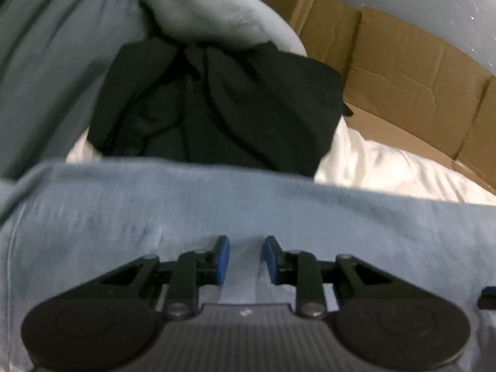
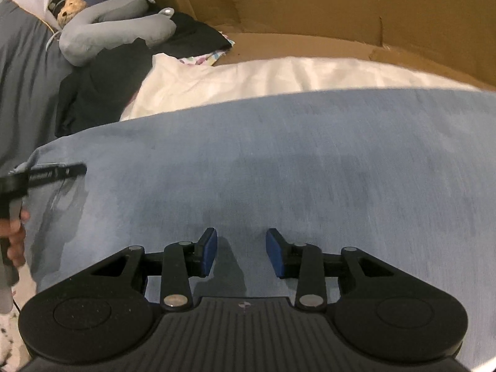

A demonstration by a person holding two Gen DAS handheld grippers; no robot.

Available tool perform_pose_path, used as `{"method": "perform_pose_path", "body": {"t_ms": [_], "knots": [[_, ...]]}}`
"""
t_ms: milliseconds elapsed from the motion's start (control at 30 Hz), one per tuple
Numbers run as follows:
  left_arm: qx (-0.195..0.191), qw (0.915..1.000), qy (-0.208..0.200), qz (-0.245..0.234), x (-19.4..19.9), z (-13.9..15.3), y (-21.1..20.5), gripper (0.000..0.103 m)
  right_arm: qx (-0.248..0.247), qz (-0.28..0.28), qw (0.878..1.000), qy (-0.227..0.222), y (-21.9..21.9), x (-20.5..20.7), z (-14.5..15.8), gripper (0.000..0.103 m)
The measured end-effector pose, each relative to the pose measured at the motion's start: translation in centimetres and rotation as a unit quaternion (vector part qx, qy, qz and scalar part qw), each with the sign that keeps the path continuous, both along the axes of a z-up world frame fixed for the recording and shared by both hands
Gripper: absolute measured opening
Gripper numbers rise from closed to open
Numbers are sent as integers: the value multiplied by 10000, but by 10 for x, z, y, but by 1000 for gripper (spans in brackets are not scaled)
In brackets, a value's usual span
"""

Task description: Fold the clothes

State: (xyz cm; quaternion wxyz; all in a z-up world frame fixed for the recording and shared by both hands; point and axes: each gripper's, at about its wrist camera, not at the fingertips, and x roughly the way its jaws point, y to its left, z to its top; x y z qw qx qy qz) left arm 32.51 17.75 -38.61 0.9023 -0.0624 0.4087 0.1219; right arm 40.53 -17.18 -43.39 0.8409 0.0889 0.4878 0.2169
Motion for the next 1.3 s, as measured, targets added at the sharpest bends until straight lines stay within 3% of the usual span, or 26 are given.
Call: {"method": "perform_pose_path", "body": {"t_ms": [167,767,900,1000,1133,1300], "knots": [[152,9999,-29,-39,22,-4,0,27,-27,45,10000,-48,6,14,0,42],[612,9975,-321,-158,29,-3,-9,29,-312,-169,9984,-433,37,63,-6,39],[292,9992,-290,11,47,7,5,24,-383,-190,9979,-491,44,77,-7,39],[269,9994,-211,-9,46,15,3,20,-538,-98,9968,-582,51,82,-7,39],[249,9991,-306,-154,17,32,-1,21,-592,-85,9964,-600,54,87,-6,39],[544,9980,-244,187,-25,46,17,22,-575,-80,9963,-634,53,90,-7,39]]}}
